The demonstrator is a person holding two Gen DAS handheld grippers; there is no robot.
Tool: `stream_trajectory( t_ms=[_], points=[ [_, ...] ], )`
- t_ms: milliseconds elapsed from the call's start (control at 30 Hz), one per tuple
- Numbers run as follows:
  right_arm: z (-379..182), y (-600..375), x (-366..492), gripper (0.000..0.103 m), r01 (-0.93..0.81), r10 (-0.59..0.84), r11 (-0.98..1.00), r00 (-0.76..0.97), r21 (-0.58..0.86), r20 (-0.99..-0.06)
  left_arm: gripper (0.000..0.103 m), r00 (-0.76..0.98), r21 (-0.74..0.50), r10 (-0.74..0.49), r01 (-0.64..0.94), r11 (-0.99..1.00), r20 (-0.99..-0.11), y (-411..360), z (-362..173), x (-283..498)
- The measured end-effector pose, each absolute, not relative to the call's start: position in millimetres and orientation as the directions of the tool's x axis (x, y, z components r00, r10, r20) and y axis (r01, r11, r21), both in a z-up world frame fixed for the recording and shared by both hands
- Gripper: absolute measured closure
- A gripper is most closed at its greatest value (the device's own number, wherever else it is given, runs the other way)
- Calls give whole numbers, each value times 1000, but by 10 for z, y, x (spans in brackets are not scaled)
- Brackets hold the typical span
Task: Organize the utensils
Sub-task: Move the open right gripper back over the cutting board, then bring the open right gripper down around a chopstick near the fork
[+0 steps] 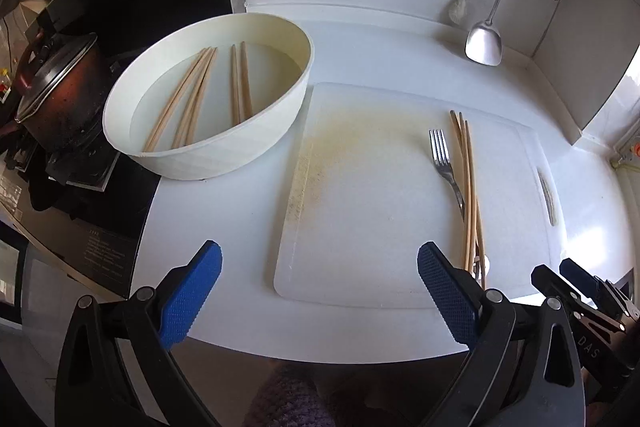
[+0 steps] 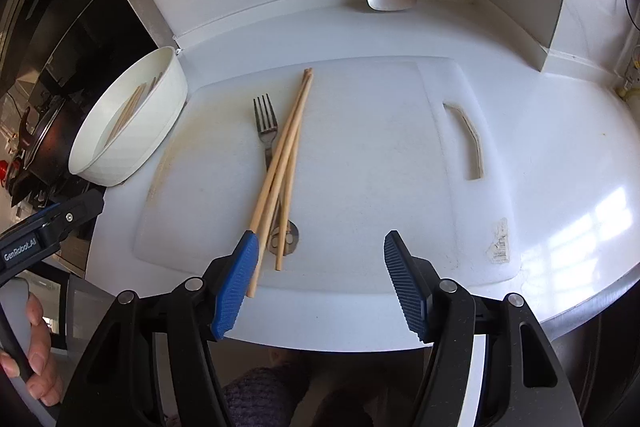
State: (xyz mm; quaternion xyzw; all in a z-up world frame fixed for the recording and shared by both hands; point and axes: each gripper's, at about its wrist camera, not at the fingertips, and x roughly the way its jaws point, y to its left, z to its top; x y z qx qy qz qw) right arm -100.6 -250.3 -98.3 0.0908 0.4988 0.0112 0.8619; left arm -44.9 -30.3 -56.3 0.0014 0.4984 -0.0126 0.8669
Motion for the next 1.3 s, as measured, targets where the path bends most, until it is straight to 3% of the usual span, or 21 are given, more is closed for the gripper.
stream_trajectory(
  t_ms=[433, 867, 1300],
  points=[
    [-1161, -2448, -730, 41, 165, 1, 979, 570, 116, -822, 6, 563, -16, -89, 134, 991, -821, -429, -874, -225],
    [-1439, -2399, -444, 41, 86, 38, 990, 614, 114, -789, 6, 632, -57, -85, 63, 996, -770, -486, -1111, -173],
    [-1497, -2420, -370, 41, 50, 41, 994, 616, 92, -787, 6, 627, -30, -50, 41, 999, -777, -558, -1204, -176]
  ],
)
